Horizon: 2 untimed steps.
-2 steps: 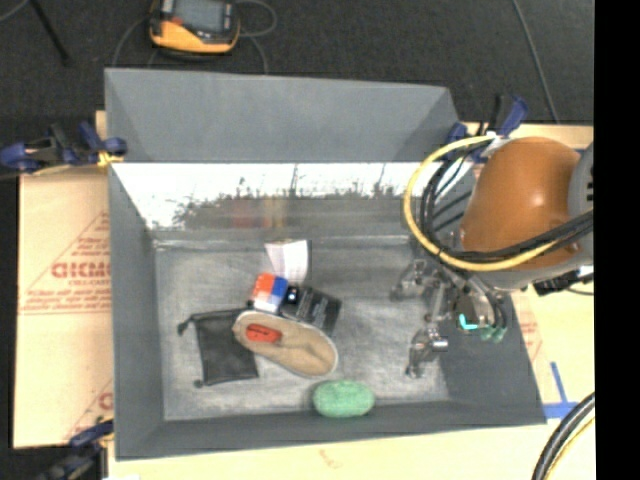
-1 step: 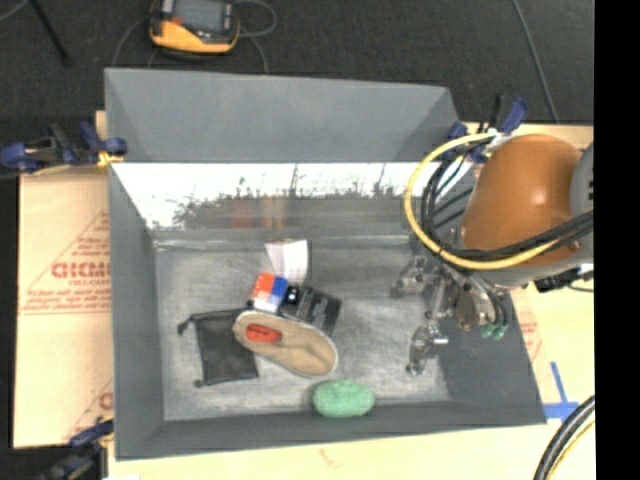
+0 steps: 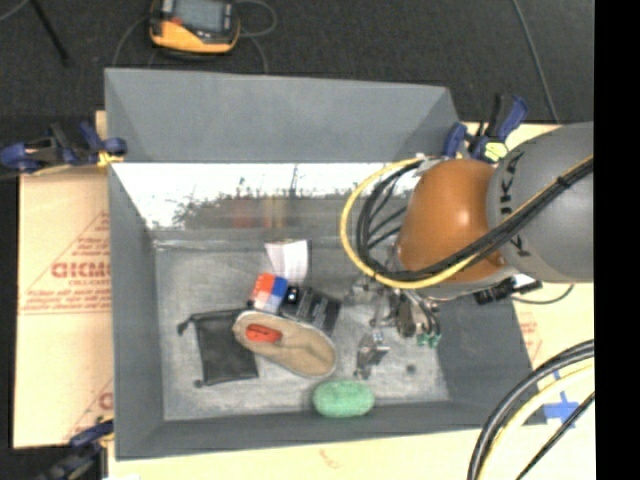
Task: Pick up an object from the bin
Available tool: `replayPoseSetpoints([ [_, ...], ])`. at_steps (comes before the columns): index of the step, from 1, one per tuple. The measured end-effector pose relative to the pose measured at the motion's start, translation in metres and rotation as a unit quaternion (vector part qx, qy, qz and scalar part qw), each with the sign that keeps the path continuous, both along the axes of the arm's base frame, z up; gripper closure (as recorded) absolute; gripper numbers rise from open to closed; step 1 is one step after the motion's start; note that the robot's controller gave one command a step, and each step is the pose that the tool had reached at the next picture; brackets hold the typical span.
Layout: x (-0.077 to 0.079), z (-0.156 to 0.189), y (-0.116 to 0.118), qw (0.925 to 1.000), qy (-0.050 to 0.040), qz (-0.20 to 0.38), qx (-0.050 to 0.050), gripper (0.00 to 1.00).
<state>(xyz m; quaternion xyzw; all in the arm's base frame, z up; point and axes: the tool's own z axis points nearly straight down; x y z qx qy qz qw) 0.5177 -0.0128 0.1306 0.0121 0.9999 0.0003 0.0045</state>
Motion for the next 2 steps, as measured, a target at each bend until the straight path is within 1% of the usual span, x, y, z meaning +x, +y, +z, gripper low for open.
replayPoseSetpoints([
  [1,0.014,0.004,0.057,1.0,0.0006,-0.006,0.001,0.0],
  [2,-0.027,-0.029,0.073,1.0,0.0026,-0.002,-0.001,0.0],
])
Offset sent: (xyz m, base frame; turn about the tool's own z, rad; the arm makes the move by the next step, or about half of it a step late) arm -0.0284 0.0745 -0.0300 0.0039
